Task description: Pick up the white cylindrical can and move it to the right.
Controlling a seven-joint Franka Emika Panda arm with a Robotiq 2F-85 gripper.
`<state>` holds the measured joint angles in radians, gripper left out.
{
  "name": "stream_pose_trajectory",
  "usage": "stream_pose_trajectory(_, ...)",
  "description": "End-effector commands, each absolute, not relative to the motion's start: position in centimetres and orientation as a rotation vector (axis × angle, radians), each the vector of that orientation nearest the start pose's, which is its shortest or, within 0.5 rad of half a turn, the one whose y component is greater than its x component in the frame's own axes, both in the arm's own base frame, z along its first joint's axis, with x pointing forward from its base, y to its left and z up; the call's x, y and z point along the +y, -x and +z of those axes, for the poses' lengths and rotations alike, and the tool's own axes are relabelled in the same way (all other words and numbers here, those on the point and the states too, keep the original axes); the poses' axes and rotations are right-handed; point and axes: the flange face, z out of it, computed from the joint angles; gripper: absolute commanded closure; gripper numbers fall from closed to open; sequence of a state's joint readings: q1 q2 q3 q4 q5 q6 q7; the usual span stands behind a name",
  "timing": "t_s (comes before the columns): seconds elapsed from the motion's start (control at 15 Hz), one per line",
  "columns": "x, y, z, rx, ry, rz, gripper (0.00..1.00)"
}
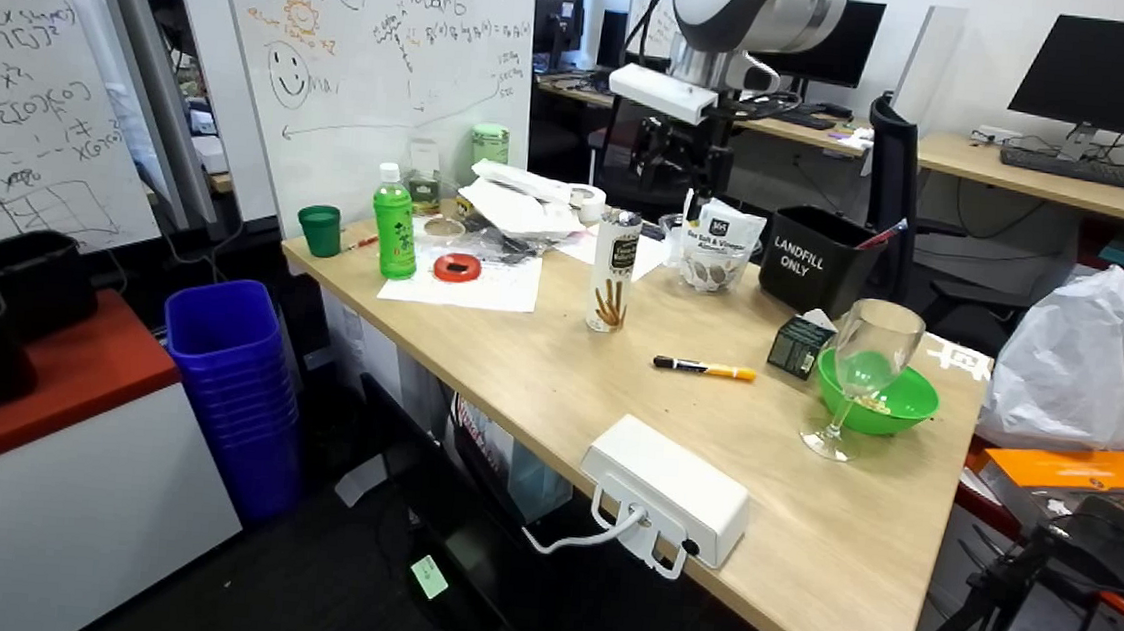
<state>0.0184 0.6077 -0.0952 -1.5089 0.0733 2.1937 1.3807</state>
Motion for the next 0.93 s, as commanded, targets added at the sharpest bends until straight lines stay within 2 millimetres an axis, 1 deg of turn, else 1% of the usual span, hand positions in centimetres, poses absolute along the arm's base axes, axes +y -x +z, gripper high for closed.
stream_pose_trajectory(0.0, -3.8, -72.1, 31.1, 2.108, 2.277, -0.121, 0.0)
stream_pose_trajectory(0.33, -3.3, -73.3, 29.2, 2.117, 2.293, -0.12, 0.0)
stream_pose_trajectory(0.53, -3.6, -74.2, 28.1, 2.135, 2.307, -0.145, 0.0)
stream_pose_trajectory(0.87, -3.9, -75.5, 26.9, 2.153, 2.306, -0.155, 0.0)
